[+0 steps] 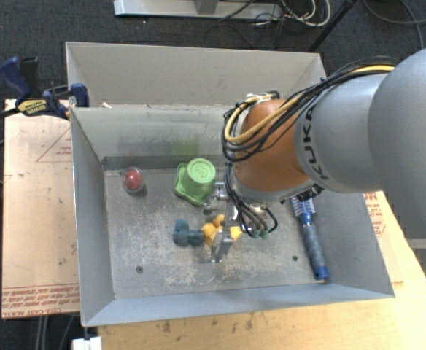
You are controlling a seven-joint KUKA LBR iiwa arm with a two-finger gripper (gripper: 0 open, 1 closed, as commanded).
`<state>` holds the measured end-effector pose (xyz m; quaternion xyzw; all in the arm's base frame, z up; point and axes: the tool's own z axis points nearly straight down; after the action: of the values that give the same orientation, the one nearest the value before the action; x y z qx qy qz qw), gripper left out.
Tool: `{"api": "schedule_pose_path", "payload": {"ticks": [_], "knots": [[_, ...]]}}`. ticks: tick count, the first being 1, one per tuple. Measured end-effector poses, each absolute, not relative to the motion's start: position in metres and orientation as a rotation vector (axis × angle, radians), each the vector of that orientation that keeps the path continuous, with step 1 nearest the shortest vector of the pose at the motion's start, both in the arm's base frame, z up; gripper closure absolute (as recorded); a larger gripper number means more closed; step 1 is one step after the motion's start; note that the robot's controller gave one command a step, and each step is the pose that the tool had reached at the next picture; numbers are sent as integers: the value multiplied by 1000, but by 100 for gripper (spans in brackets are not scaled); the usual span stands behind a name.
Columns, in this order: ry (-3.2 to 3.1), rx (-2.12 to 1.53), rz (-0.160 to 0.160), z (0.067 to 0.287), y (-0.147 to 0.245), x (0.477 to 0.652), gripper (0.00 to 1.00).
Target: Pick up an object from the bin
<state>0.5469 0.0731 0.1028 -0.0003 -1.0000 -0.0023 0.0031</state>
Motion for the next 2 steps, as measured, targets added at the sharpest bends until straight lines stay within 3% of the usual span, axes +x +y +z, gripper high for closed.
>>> {"api": "schedule_pose_path", "payload": {"ticks": [1, 2], "knots": [[-3125, 381, -11, 76, 44, 560, 0], [-3131, 386, -8, 78, 43, 562, 100]]}}
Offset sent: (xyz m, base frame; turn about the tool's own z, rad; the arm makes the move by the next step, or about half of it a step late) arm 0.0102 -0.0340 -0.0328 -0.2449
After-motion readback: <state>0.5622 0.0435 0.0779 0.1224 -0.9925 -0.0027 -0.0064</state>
